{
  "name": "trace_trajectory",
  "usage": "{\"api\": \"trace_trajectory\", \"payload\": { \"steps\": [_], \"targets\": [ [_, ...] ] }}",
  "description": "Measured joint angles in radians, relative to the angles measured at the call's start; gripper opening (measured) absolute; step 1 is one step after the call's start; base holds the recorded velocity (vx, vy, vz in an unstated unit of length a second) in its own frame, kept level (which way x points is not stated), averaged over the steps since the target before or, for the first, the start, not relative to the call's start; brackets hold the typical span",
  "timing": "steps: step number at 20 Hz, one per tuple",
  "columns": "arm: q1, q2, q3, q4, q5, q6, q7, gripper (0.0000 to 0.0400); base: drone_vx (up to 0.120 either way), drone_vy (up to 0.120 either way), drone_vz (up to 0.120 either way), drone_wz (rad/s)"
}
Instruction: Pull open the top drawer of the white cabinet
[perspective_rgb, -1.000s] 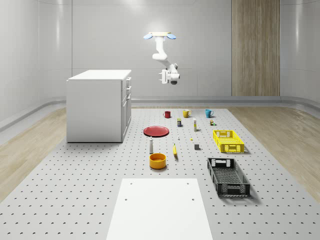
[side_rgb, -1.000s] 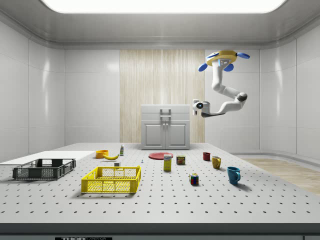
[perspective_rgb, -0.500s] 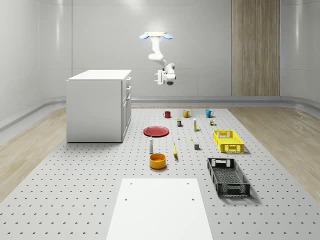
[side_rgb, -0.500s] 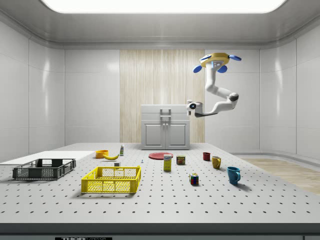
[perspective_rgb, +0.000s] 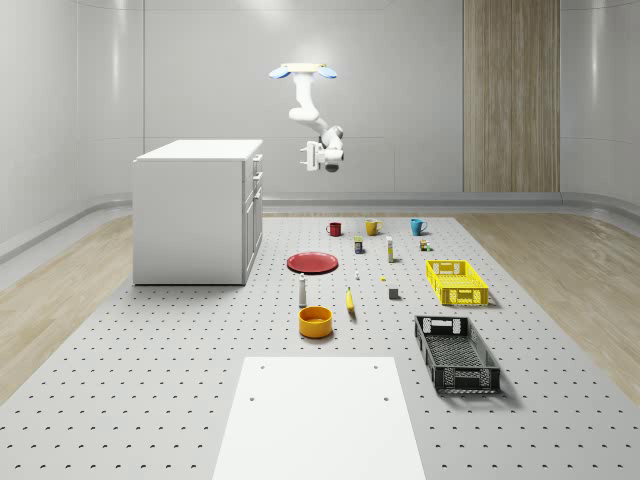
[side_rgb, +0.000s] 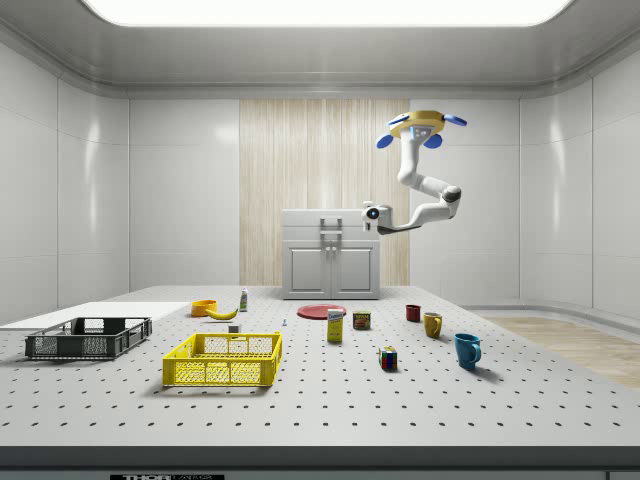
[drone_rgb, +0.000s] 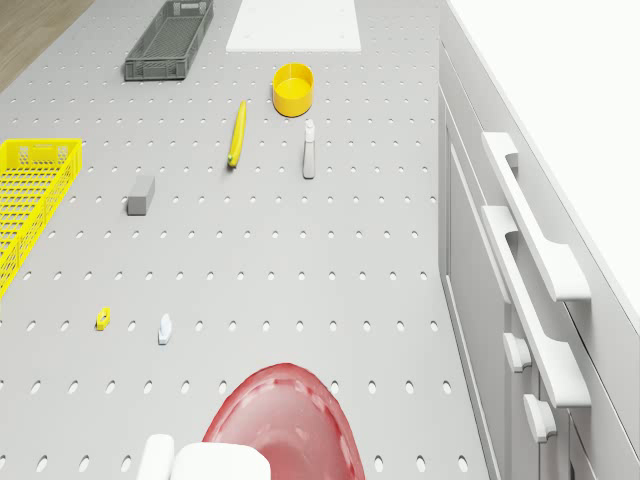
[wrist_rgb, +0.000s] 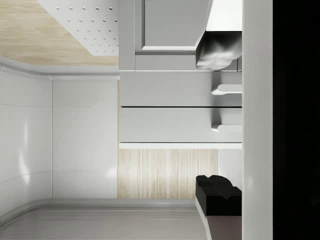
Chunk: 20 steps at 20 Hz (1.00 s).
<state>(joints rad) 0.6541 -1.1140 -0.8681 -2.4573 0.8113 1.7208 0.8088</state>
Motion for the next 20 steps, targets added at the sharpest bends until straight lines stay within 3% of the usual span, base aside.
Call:
{"api": "trace_trajectory", "payload": {
  "steps": [3,20],
  "targets": [
    [0.006,-0.006,-0.002,-0.001,-0.005,0.005,0.004,0.0311,0.12,-0.12,0.107,0.0],
    [0.033,-0.038,-0.01,-0.005,-0.031,0.031,0.026,0.0311,0.12,-0.12,0.0,0.0]
  ]
}}
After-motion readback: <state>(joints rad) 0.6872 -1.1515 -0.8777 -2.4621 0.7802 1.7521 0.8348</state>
